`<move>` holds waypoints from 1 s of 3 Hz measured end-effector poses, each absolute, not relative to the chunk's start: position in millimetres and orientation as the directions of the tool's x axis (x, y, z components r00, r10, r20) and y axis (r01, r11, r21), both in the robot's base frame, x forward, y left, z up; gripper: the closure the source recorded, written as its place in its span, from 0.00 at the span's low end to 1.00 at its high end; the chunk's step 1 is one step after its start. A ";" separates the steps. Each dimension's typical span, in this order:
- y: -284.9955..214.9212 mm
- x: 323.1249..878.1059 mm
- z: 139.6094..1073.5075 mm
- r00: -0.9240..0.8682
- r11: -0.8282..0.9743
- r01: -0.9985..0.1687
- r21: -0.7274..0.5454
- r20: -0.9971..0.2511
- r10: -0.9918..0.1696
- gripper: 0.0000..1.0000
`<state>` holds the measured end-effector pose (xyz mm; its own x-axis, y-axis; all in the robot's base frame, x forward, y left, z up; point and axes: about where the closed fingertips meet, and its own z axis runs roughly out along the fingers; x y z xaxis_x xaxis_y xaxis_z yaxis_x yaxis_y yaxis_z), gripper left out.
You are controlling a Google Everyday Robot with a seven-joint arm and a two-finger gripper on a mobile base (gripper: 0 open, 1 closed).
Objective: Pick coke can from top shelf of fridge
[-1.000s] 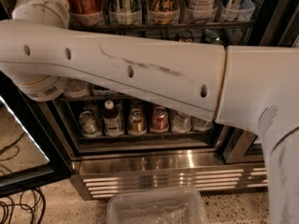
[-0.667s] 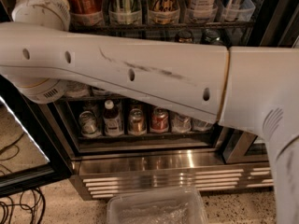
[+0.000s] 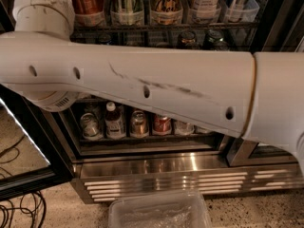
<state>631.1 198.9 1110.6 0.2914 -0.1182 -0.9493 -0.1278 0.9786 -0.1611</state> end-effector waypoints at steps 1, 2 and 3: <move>196.6 614.4 1107.7 0.301 0.972 -0.208 -0.110 -0.953 -0.043 1.00; 200.7 595.8 1107.0 0.307 0.949 -0.306 -0.077 -0.951 0.022 1.00; 198.0 577.1 1120.9 0.333 0.910 -0.403 -0.101 -0.942 0.043 1.00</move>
Offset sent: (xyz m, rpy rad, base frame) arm -0.0555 0.0078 -0.0118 0.1293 0.0012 0.3134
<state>577.1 198.0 1120.9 0.3330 0.0432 -0.9419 -0.4029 0.9097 -0.1007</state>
